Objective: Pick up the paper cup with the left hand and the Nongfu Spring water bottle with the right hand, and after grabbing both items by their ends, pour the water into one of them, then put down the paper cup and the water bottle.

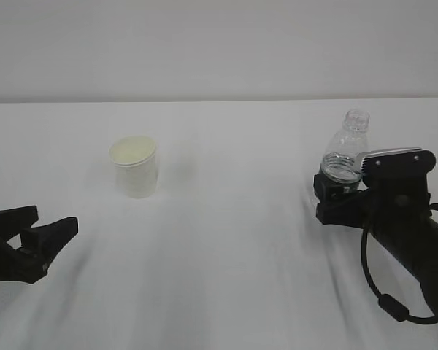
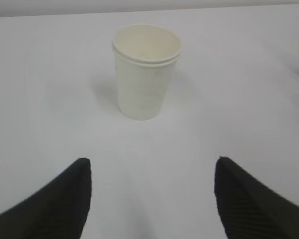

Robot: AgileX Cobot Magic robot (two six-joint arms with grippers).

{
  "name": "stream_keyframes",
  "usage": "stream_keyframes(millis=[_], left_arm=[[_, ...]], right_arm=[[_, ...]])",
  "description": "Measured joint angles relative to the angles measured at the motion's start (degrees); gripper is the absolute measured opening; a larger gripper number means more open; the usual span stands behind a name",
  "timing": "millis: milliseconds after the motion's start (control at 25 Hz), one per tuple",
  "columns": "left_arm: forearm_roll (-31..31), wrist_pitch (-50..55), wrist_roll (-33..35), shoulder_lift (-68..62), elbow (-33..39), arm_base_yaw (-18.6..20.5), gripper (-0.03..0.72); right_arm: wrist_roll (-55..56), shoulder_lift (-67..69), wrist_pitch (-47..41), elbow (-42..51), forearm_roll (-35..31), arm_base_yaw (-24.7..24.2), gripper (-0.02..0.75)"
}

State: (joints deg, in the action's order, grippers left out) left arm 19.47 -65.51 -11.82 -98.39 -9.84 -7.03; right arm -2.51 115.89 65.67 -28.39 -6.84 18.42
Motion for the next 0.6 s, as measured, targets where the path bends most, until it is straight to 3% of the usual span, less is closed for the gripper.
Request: stream_keyframes(millis=[600], left_arm=[[0.0, 0.0, 0.1, 0.0, 0.0, 0.0, 0.557]], right_arm=[[1.12, 4.94, 0.0, -5.38, -1.41, 0.0, 0.669]])
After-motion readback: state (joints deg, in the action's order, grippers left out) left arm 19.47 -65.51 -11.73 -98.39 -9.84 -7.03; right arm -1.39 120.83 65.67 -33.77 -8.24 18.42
